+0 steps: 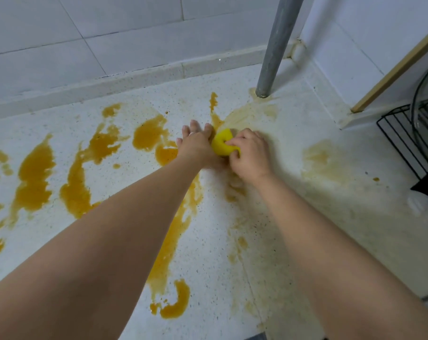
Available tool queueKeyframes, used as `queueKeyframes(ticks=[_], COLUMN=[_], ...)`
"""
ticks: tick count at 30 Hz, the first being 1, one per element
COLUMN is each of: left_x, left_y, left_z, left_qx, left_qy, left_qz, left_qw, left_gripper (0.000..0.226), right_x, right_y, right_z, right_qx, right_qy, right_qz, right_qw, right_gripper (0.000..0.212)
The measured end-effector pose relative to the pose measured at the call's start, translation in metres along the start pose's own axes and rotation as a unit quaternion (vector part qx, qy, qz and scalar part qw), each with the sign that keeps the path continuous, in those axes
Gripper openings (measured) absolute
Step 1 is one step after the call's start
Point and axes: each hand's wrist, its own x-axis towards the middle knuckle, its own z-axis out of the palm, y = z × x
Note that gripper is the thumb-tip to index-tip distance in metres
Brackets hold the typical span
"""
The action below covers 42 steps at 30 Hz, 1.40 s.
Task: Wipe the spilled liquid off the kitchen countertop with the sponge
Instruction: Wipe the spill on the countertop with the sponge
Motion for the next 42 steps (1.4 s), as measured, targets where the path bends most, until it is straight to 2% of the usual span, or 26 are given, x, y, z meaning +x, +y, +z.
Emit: queueKeyframes(ticks=[3,4,7,8,10,13,14,15,19,21,23,24,25,28,30,31,34,35,38,39,42], left_x=[-0.008,-0.012,-0.024,-0.026,-0.031,-0.034,-0.035,-0.035,-0.035,-0.034,-0.034,-0.034,-0.033,-0.031,-0.031,-0.033,-0.035,-0.034,-0.033,-0.034,-0.039], left_y=[0.003,0.007,0.032,0.040,0.054,0.062,0.061,0.062,0.065,0.063,0.060,0.060,0.061,0.064,0.063,0.062,0.061,0.061,0.063,0.063,0.059], left_z=[-0.002,-0.001,0.005,0.008,0.014,0.023,0.025,0.027,0.029,0.029,0.029,0.030,0.030,0.031,0.031,0.030,0.029,0.029,0.030,0.030,0.026], left_qx=[0.011,0.010,0.016,0.017,0.013,0.009,0.012,0.015,0.035,0.024,0.009,0.005,0.003,0.014,0.021,0.020,0.003,0.000,0.011,0.017,0.008], left_qy=[-0.014,-0.011,-0.010,-0.014,-0.024,-0.043,-0.043,-0.043,-0.041,-0.042,-0.042,-0.043,-0.044,-0.043,-0.047,-0.047,-0.042,-0.040,-0.039,-0.039,-0.043], left_qz=[0.001,0.003,0.033,0.049,0.070,0.070,0.066,0.061,0.053,0.059,0.061,0.060,0.056,0.050,0.053,0.055,0.057,0.054,0.051,0.054,0.068], left_qw=[1.000,1.000,0.999,0.999,0.997,0.997,0.997,0.997,0.997,0.997,0.997,0.997,0.997,0.998,0.997,0.997,0.997,0.998,0.998,0.998,0.997], left_gripper=[0.115,0.116,0.114,0.112,0.106,0.112,0.113,0.115,0.116,0.116,0.116,0.117,0.117,0.117,0.116,0.116,0.116,0.117,0.116,0.114,0.108], right_x=[-0.006,-0.012,-0.039,-0.047,-0.058,-0.071,-0.071,-0.068,-0.064,-0.061,-0.054,-0.050,-0.047,-0.044,-0.049,-0.046,-0.039,-0.038,-0.050,-0.054,-0.055], right_y=[0.034,0.037,0.026,0.030,0.048,0.081,0.082,0.079,0.063,0.076,0.095,0.097,0.091,0.061,0.057,0.065,0.087,0.084,0.060,0.060,0.064], right_z=[-0.021,-0.024,-0.020,-0.019,-0.031,-0.054,-0.054,-0.053,-0.034,-0.046,-0.060,-0.062,-0.060,-0.035,-0.029,-0.035,-0.056,-0.055,-0.034,-0.029,-0.032], right_qx=[-0.047,-0.044,-0.013,-0.015,-0.047,-0.074,-0.077,-0.075,-0.043,-0.066,-0.068,-0.071,-0.077,-0.038,-0.029,-0.042,-0.066,-0.056,-0.018,-0.009,-0.014], right_qy=[0.070,0.071,0.011,0.014,0.050,0.113,0.120,0.116,0.051,0.068,0.104,0.110,0.098,0.034,0.029,0.042,0.090,0.087,0.026,0.033,0.095], right_qz=[0.147,0.160,0.043,0.035,0.108,0.297,0.325,0.317,0.123,0.163,0.273,0.301,0.293,0.102,0.045,0.073,0.239,0.235,0.078,0.063,0.177], right_qw=[0.986,0.984,0.999,0.999,0.992,0.945,0.935,0.938,0.990,0.982,0.954,0.945,0.948,0.993,0.998,0.996,0.965,0.967,0.996,0.997,0.980], right_gripper=[0.035,0.035,0.033,0.034,0.033,0.033,0.033,0.033,0.034,0.034,0.035,0.035,0.036,0.038,0.036,0.035,0.036,0.037,0.036,0.036,0.039])
